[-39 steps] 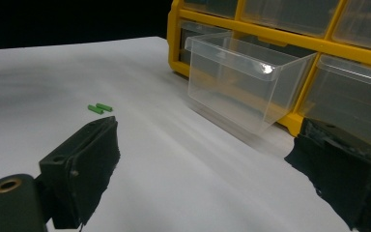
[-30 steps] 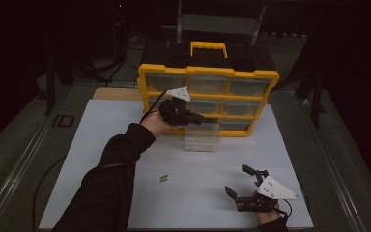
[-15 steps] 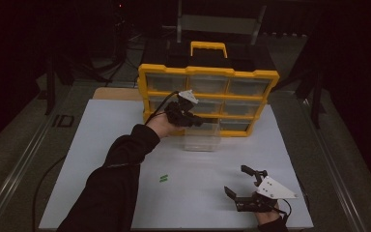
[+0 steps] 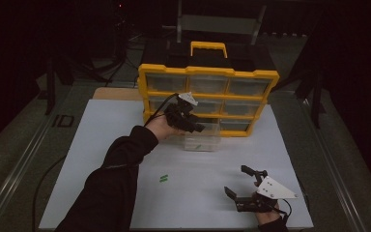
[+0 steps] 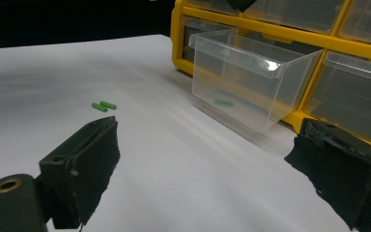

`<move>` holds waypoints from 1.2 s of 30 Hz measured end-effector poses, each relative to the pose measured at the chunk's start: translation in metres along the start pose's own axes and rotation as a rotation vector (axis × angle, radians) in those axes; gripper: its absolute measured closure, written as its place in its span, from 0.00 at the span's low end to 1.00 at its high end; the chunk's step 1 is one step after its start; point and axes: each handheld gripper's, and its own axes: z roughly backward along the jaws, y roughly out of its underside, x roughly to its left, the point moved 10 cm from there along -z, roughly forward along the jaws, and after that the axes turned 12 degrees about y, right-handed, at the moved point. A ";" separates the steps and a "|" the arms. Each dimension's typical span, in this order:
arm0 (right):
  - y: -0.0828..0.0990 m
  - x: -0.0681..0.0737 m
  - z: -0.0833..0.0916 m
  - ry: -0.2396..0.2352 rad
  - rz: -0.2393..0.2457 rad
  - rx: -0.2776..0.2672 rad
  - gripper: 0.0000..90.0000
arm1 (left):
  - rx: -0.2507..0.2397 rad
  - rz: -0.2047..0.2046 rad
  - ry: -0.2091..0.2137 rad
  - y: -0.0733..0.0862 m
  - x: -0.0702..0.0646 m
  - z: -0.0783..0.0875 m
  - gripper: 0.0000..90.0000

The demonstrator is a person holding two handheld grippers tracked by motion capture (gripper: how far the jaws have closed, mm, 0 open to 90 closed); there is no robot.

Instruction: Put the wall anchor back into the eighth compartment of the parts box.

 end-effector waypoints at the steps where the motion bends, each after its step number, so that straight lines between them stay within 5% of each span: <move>1: 0.000 0.000 0.000 0.000 -0.001 0.001 0.09 | -0.002 0.003 -0.003 0.001 0.000 0.001 0.49; 8: 0.000 0.000 0.000 0.001 0.003 0.001 0.09 | 0.013 0.002 -0.034 0.010 -0.003 0.002 0.15; 14: 0.000 0.000 0.000 0.003 0.004 0.000 0.09 | -0.030 0.004 0.005 0.018 -0.016 0.009 0.01; 20: 0.000 0.000 0.000 0.003 0.008 0.003 0.09 | -0.044 -0.008 0.041 0.025 -0.029 0.020 0.01; 36: 0.000 0.001 0.000 -0.001 0.009 0.002 0.09 | -0.070 -0.017 0.057 0.053 -0.044 0.037 0.01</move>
